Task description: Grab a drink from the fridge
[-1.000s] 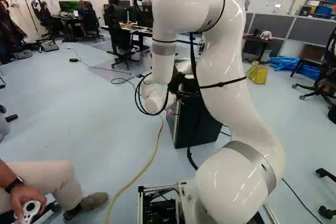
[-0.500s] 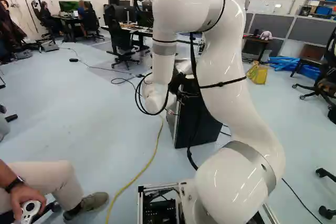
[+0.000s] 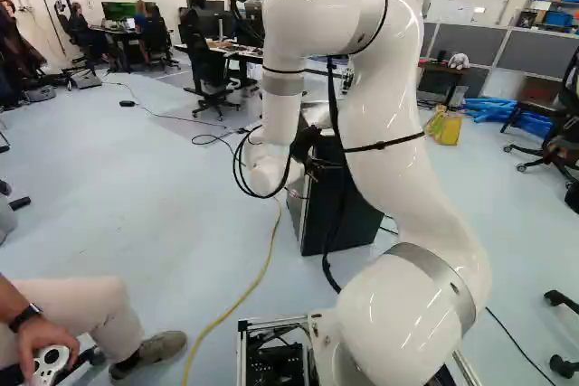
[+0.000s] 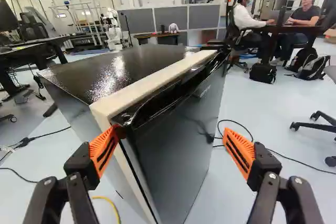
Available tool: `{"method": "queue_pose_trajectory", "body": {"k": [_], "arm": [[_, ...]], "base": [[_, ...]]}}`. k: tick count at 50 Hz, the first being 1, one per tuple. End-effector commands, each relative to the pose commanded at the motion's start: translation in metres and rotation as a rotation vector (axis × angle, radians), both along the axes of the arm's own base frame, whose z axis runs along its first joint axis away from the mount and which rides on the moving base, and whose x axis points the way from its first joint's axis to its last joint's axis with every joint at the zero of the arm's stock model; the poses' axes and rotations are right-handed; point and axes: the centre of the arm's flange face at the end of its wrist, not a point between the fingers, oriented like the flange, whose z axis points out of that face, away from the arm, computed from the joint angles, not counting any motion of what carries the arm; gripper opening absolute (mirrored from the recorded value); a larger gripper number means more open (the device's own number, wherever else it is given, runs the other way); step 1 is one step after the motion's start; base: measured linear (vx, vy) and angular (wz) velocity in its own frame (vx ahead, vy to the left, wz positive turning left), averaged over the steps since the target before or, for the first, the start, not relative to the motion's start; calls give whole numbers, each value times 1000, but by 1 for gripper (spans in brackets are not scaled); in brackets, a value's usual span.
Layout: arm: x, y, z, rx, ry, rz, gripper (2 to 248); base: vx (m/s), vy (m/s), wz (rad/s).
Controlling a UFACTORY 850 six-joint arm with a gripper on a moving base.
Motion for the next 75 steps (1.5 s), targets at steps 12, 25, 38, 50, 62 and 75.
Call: {"method": "queue_pose_trajectory", "body": {"k": [12,25,38,50,62,75], "arm": [[-4,-1,0,-1,4,-13,247],[-15,-3,0,-5,16,-24,247],[-30,-5,1,-11,32,-31,247],[-44,-8,1,-18,48,-37,247],[-58,-10,2,-26,63,-44,247],[-74,-14,3,-41,75,-59,247]], "base": [[0,0,0],[0,0,0],[0,0,0],[0,0,0],[0,0,0],[0,0,0]]}}
